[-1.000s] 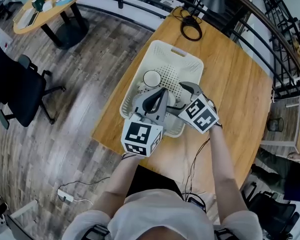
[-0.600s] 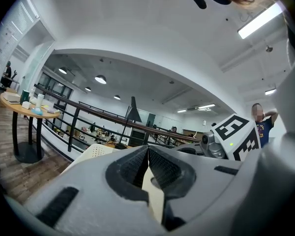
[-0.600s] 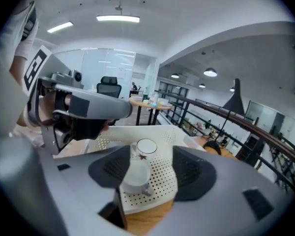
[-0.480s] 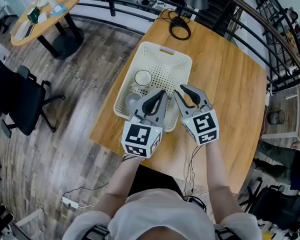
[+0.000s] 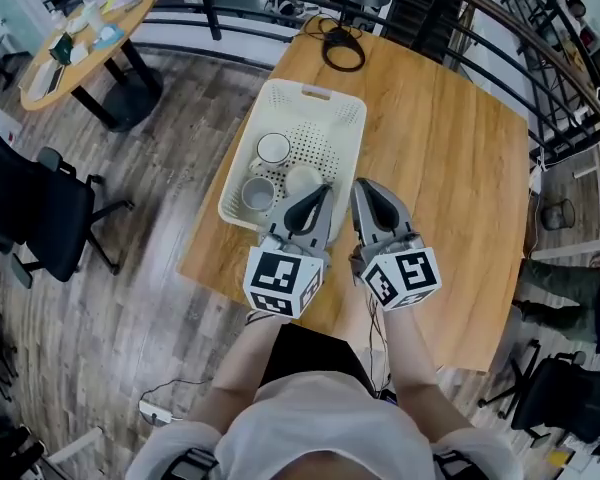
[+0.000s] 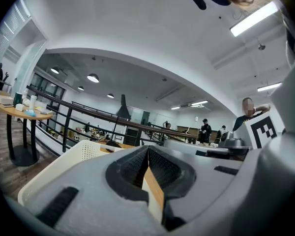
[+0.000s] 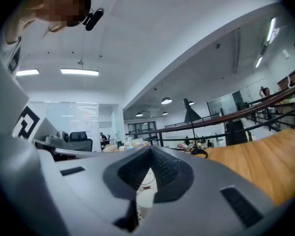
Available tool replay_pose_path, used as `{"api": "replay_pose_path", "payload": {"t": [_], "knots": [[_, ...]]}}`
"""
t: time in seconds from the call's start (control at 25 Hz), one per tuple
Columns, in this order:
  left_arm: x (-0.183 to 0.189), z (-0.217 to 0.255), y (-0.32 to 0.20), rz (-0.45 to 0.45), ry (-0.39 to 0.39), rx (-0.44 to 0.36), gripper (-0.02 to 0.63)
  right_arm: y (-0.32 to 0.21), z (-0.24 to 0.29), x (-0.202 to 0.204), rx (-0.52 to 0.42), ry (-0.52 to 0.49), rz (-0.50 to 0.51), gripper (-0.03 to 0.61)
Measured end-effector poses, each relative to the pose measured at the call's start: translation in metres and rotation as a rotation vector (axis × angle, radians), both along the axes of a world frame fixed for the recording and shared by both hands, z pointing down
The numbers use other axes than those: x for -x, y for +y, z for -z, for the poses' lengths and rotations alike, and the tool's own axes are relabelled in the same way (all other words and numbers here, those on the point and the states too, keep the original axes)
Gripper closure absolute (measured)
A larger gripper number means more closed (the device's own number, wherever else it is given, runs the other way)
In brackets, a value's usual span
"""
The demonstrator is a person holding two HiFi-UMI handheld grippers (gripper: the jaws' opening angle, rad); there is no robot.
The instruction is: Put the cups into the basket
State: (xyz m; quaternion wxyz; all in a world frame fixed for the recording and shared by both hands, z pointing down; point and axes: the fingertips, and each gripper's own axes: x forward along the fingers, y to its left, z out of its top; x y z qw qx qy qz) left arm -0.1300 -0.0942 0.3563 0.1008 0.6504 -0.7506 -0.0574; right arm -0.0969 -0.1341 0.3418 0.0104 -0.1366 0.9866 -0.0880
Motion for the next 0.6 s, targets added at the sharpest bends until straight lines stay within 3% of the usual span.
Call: {"api": "replay_pose_path", "payload": {"t": [0.16, 0.32, 0.6], "knots": [[-0.021, -0.001, 0.0, -0.039, -0.017, 0.0, 0.604, -0.002, 0.005, -0.034, 0.021, -0.017, -0.154, 0.566], [-0.04, -0.004, -0.002, -0.084, -0.026, 0.002, 0.604, -0.008, 0.009, -0.078, -0.018, 0.015, -0.325, 0.566], [-0.073, -0.006, -0.007, -0.173, -0.028, -0.001, 0.604, -0.017, 0.003, -0.135, -0.011, 0.008, -0.535, 0.568]]}}
